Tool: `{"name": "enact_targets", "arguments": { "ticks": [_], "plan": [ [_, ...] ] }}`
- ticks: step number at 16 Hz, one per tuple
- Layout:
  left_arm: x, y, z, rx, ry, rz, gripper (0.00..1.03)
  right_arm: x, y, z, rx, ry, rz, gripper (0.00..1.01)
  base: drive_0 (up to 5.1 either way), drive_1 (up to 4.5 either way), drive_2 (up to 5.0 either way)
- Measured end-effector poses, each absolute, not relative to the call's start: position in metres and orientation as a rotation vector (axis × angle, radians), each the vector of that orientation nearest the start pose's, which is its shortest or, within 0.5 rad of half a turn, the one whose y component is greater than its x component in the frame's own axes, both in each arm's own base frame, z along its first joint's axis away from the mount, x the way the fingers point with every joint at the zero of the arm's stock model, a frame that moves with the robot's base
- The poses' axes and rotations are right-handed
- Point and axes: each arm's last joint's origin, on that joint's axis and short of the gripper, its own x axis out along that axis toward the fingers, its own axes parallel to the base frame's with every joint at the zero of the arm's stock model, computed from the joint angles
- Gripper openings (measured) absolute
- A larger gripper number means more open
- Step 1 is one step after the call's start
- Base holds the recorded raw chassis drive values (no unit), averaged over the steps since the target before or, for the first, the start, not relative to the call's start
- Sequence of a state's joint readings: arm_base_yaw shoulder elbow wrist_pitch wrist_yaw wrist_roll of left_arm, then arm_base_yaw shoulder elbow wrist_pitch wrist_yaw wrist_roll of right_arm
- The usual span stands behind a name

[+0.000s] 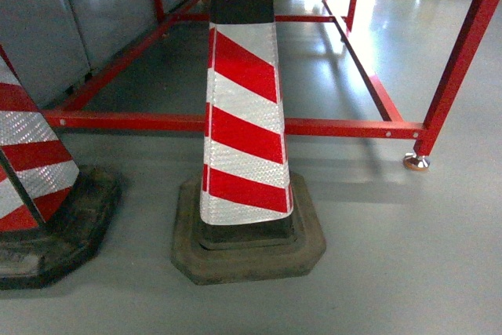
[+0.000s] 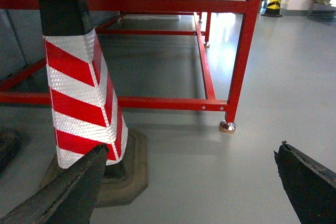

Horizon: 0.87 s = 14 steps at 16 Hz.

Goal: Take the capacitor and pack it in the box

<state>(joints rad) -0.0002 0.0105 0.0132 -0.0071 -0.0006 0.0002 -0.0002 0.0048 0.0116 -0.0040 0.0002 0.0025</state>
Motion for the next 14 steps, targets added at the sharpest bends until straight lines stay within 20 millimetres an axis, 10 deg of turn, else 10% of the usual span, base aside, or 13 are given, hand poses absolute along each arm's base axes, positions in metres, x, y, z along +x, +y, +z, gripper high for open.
{"name": "enact_targets", "arguments": {
  "ticks": [14],
  "plan": [
    [0.0976, 0.0000, 0.1665, 0.001, 0.005, 0.000, 0.44, 0.0973, 0.0000, 0.1666, 0.001, -0.002, 0.000, 0.98, 0.0, 0.00, 0.0]
  ]
}}
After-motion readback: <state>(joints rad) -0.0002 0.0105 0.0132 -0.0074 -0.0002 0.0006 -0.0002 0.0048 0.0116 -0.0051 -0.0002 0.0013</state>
